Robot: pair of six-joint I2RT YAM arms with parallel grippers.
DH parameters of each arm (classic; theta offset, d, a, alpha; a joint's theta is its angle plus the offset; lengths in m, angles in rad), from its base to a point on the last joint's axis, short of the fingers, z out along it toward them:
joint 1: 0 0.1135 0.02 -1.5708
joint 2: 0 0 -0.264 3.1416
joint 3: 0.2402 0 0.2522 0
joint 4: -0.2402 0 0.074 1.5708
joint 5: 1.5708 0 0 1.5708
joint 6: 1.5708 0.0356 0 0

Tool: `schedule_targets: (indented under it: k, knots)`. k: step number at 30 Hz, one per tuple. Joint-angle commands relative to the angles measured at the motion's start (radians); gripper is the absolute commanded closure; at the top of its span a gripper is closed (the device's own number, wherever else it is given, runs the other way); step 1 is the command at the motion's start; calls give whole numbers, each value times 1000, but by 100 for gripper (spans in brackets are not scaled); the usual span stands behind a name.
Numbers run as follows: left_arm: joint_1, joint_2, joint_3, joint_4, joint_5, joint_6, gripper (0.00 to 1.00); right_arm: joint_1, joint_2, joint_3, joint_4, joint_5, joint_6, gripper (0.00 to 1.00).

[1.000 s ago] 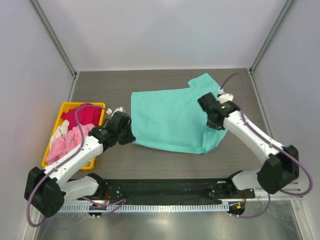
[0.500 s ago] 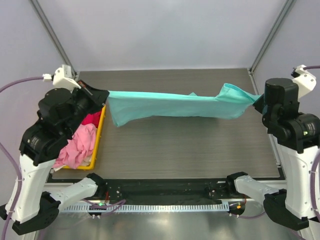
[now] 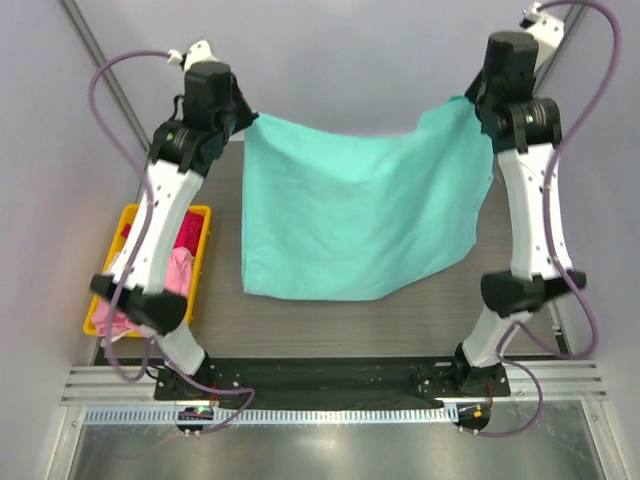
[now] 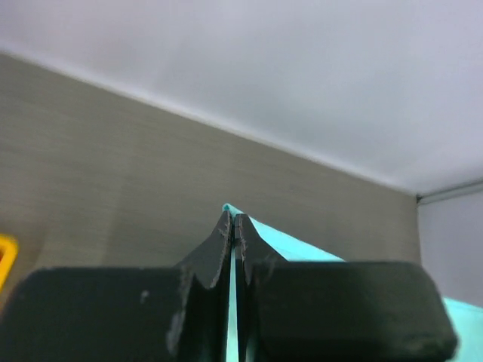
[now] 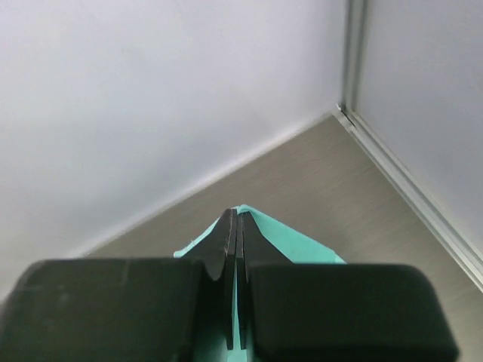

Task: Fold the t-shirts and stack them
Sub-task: Flatten the tshirt out, then fold the tshirt

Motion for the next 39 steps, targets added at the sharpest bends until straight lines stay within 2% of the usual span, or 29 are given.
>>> schedule_targets:
  k: [1,2,4,6,10,13,14,16,17,18,21,22,23,25,26,29,31,33,39]
  knots:
    - [74,116,308,59,113,-8,100,-77,173,287,105,-93,-63,99]
    - [85,194,400,41,122,-9,100,-114,192,350,133,-126,-63,99]
    - [90,239,517,-7,154,-28,100,-168,172,334,176,-211,-12,99]
    - [91,196,505,75,211,-29,100,-244,119,287,233,-293,6,99]
    - [93,52,292,172,246,-29,100,-347,33,224,246,-415,43,99]
    - [93,-67,107,180,300,-34,100,-360,-61,57,244,-438,25,99]
    - [94,-100,38,194,312,-40,100,-358,-87,-62,250,-453,20,99]
    - [91,-212,-177,206,334,-46,100,-358,-174,-193,253,-480,14,99]
    - [93,-250,-257,226,334,-49,100,-358,-210,-333,249,-471,31,99]
    - [91,-293,-425,237,329,-52,100,-358,-281,-403,241,-458,38,99]
    - [91,-428,-642,257,332,-54,100,-358,-430,-685,178,-449,83,99]
    - [91,-486,-756,255,335,-54,100,-357,-469,-763,154,-447,94,99]
    - [91,-512,-823,255,341,-57,100,-357,-506,-913,137,-411,109,99]
    - [90,-560,-982,255,358,-64,100,-358,-604,-1061,125,-395,133,99]
    - [91,-598,-1027,246,357,-64,100,-358,-633,-1188,117,-382,146,99]
    - [90,-666,-1196,235,357,-83,100,-357,-717,-1401,124,-398,222,99]
    - [90,-683,-1274,238,358,-115,100,-357,-739,-1479,131,-446,271,99]
    - [91,-685,-1365,264,415,-130,100,-358,-739,-1557,143,-429,298,99]
    - [90,-614,-1459,284,391,-176,100,-357,-733,-1571,164,-382,327,99]
